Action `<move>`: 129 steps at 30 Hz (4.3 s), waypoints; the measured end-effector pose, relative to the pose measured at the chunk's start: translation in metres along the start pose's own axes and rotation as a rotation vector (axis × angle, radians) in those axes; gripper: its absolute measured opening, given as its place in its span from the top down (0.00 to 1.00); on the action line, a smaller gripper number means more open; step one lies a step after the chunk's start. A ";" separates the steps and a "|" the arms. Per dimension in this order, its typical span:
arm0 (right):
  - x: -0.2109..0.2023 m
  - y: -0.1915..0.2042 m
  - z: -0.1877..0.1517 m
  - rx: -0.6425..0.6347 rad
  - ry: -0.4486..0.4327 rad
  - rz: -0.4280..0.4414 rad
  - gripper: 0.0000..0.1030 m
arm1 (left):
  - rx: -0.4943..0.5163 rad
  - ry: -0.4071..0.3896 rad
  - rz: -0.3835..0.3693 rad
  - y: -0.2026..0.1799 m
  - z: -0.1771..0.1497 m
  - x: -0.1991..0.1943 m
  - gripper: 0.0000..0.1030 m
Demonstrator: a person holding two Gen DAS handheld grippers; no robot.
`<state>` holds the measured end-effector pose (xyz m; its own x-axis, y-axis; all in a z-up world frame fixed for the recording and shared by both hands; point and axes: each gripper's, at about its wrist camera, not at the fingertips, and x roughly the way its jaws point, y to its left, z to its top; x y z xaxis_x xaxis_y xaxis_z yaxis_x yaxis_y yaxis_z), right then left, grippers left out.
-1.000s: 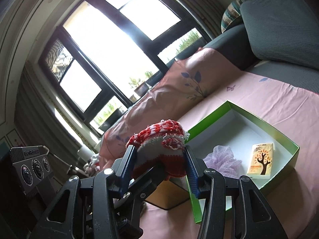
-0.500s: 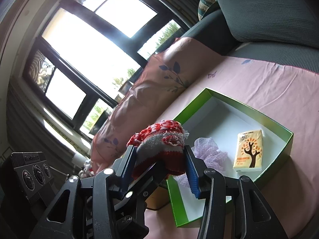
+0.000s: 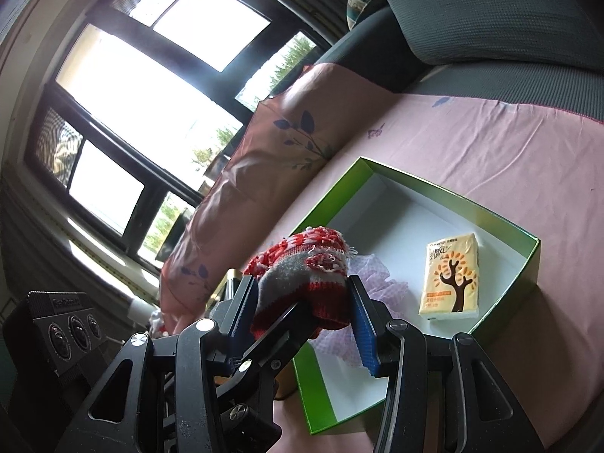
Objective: Organize soft objects
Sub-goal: 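Carry the red-and-white sock with the right gripper over the green-rimmed box, then lower the sock into the box beside the bath puff and open the right gripper, then move the right gripper back to the purple knitted cloth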
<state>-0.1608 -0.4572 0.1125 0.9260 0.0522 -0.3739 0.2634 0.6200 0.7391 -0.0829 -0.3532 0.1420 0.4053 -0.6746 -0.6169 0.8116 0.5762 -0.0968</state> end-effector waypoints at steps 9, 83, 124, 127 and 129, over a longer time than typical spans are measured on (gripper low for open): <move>0.008 -0.003 -0.001 0.014 0.024 -0.045 0.51 | -0.001 0.023 0.005 0.003 -0.001 0.013 0.61; 0.007 0.021 -0.009 -0.029 -0.082 -0.218 0.16 | -0.278 -0.161 0.317 0.135 -0.074 -0.144 0.05; 0.085 0.218 -0.169 -0.721 0.022 0.108 0.10 | -0.728 -0.248 0.494 0.285 -0.183 -0.219 0.02; 0.097 0.223 -0.184 -0.737 0.097 0.115 0.10 | -0.742 -0.238 0.487 0.288 -0.185 -0.220 0.03; 0.106 0.223 -0.190 -0.730 0.148 0.119 0.10 | -0.735 -0.237 0.496 0.289 -0.185 -0.221 0.04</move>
<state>-0.0557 -0.1641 0.1313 0.8775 0.2235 -0.4244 -0.1297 0.9624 0.2387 -0.0159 0.0478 0.1054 0.7774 -0.3014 -0.5522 0.0820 0.9188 -0.3860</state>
